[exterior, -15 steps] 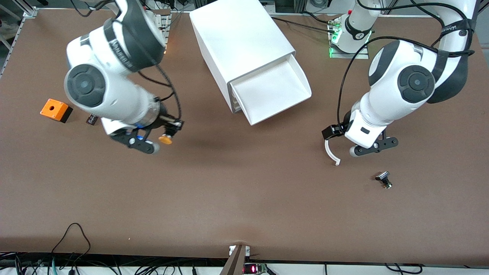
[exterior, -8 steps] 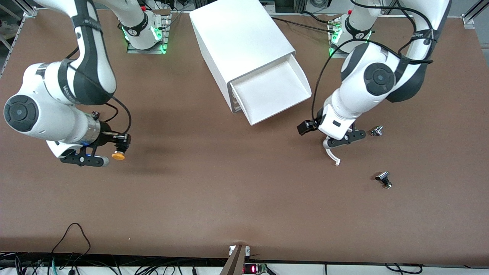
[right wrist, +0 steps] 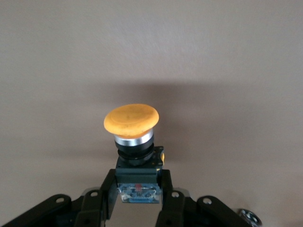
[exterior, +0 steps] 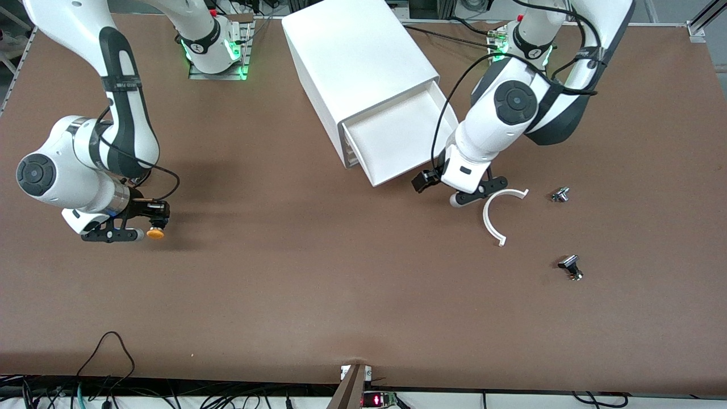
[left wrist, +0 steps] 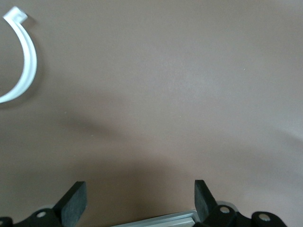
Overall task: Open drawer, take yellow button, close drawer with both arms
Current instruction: 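Push the drawer shut with the left gripper while the right gripper carries the button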
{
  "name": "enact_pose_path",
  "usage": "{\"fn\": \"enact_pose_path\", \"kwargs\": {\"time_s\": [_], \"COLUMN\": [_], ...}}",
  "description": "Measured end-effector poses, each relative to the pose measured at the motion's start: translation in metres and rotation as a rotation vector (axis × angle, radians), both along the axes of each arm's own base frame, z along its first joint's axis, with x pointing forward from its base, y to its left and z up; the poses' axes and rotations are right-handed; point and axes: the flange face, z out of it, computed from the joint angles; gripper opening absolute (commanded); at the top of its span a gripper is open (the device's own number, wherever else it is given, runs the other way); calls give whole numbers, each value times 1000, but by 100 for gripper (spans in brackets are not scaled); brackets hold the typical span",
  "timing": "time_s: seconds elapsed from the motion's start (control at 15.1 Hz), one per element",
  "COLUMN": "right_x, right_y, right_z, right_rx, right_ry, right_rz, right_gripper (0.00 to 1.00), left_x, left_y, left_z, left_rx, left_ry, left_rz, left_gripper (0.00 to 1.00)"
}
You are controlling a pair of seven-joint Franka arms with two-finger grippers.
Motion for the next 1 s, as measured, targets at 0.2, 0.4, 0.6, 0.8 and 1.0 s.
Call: {"fn": "enact_pose_path", "kwargs": {"time_s": [0.2, 0.4, 0.6, 0.8, 1.0], "right_x": [-5, -8, -8, -2, 7], "right_y": [-24, -34, -33, -30, -20], "right_z": [-39, -71, -77, -71, -54], "right_rx": [61, 61, 59, 59, 66], "right_ry": [15, 28, 29, 14, -18], "right_rz": [-2, -14, -16, -10, -3], "right_gripper": [0, 53, 99, 99, 99], "left_x": [-11, -26, -42, -57, -70], "left_y": [-8, -24, -34, -50, -63], "left_z": [-10, -14, -18, -18, -17], "left_rx": [2, 18, 54, 63, 69], "left_ry": [15, 49, 103, 125, 143], "left_rz": [23, 14, -24, -64, -98], "left_gripper": [100, 100, 100, 100, 100]}}
